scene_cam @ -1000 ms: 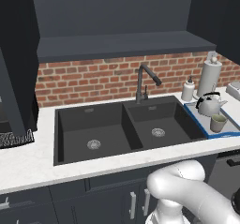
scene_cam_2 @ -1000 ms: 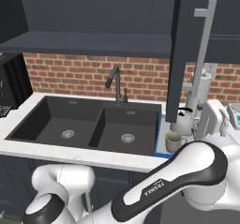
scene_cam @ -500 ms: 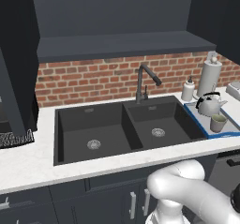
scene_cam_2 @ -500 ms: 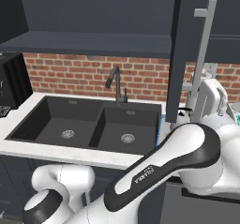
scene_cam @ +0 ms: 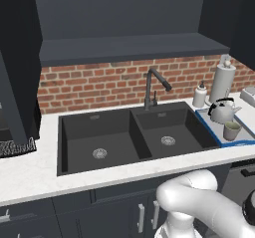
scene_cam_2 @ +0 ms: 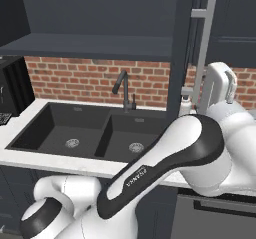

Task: Pick the kettle from the counter and place it on the tray. Then pick the mug from the cabinet and place it on the tray. Then close the cabinet doors.

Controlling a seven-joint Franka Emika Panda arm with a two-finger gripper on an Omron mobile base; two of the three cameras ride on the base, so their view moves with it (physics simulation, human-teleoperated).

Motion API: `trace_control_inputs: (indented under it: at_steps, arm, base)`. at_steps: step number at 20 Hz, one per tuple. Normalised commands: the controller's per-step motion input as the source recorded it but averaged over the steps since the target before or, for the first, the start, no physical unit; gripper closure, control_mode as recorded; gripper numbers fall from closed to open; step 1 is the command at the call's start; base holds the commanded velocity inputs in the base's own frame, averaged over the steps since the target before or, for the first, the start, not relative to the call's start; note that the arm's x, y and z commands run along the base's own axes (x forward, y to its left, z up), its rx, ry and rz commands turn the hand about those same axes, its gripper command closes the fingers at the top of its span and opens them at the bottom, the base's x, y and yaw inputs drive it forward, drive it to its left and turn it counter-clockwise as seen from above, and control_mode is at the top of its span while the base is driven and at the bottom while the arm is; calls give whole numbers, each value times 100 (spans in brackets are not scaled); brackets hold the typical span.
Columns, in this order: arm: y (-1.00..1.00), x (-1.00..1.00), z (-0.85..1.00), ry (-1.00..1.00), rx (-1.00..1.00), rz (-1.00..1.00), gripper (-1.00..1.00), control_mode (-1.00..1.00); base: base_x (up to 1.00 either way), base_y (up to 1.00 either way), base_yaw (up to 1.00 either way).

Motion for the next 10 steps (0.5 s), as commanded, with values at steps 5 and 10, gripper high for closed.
trace_control_inputs:
  at_steps: [5, 10]
  arm:
    - [47, -19, 23, 0, 0, 0, -100, -100]
    - [71, -5, 6, 5, 0, -1, -100, -100]
  base:
    - [0, 0, 0]
    - [0, 0, 0]
